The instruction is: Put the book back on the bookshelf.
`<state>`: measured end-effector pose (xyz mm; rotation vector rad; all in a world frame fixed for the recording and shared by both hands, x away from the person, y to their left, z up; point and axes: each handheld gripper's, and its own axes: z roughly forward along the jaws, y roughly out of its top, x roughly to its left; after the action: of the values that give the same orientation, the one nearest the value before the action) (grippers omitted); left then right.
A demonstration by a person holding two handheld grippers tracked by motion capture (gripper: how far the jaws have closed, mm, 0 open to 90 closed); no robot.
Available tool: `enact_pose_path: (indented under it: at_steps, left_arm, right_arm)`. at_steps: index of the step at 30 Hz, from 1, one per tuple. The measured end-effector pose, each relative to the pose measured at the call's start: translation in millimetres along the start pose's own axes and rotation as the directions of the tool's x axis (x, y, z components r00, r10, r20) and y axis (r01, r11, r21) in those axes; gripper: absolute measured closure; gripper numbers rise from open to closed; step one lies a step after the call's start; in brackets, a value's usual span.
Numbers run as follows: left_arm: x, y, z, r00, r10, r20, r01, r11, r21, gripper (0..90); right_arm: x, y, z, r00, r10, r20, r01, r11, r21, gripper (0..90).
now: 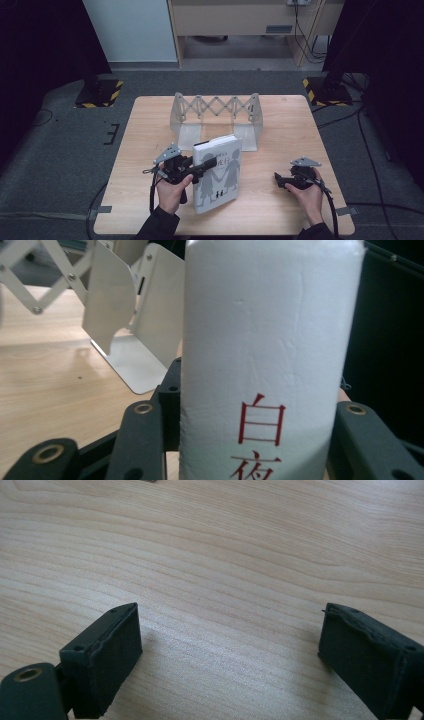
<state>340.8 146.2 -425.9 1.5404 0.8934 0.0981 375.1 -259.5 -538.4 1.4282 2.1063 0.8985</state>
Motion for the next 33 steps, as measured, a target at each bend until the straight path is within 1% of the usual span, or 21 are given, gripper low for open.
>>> enact_pose_path:
  at_steps: [8,11,13,15,20,22,24,26,30,33]
  left_arm:
    - [3.9,7.3,-9.0,0.9988,0.013,-0.047,-0.014,0.9998,-0.012,51.8]
    - [6.3,10.8,-12.9,0.9982,0.012,-0.06,-0.013,0.9996,-0.026,51.7]
    - [7.7,14.0,-15.9,0.9972,0.02,-0.071,-0.022,0.9993,-0.032,51.8]
    - [9.3,18.0,-19.3,0.9953,0.032,-0.091,-0.036,0.9987,-0.036,51.7]
    - [18.6,24.3,-24.3,0.9919,0.012,-0.126,-0.02,0.9983,-0.056,51.8]
    - [22.0,26.3,-25.0,0.99,0.014,-0.14,-0.022,0.9982,-0.056,51.8]
    - [26.0,29.3,-24.7,0.9863,0.019,-0.164,-0.028,0.9981,-0.055,51.8]
    - [30.1,31.6,-24.8,0.9844,0.021,-0.175,-0.03,0.9982,-0.051,51.7]
    - [38.8,36.9,-24.8,0.9824,0.002,-0.187,-0.014,0.9977,-0.067,51.8]
    - [43.5,42.5,-24.0,0.9776,0.007,-0.21,-0.022,0.9971,-0.073,51.8]
  right_arm:
    - [-0.7,0.3,1.0,0.9999,0.014,0.009,-0.014,1.0,0.005,6.7]
    - [-0.9,0.3,1.3,0.9998,0.014,0.01,-0.014,1.0,0.006,6.4]
    - [-0.8,0.4,1.3,0.9998,0.016,0.011,-0.016,1.0,0.005,6.4]
    - [-0.7,0.4,1.3,0.9998,0.018,0.011,-0.018,1.0,0.009,6.2]
    - [-0.8,0.4,1.5,0.9998,0.014,0.014,-0.015,1.0,0.006,6.1]
    - [-0.8,0.4,1.5,0.9998,0.015,0.014,-0.015,1.0,0.006,6.1]
    - [-0.7,0.4,1.5,0.9998,0.016,0.013,-0.016,1.0,0.006,6.1]
    - [-0.7,0.4,1.4,0.9998,0.017,0.011,-0.017,1.0,0.009,6.1]
    - [-0.7,0.4,1.4,0.9998,0.017,0.011,-0.018,1.0,0.009,6.1]
    - [-0.7,0.4,1.4,0.9998,0.018,0.011,-0.018,1.0,0.009,6.0]
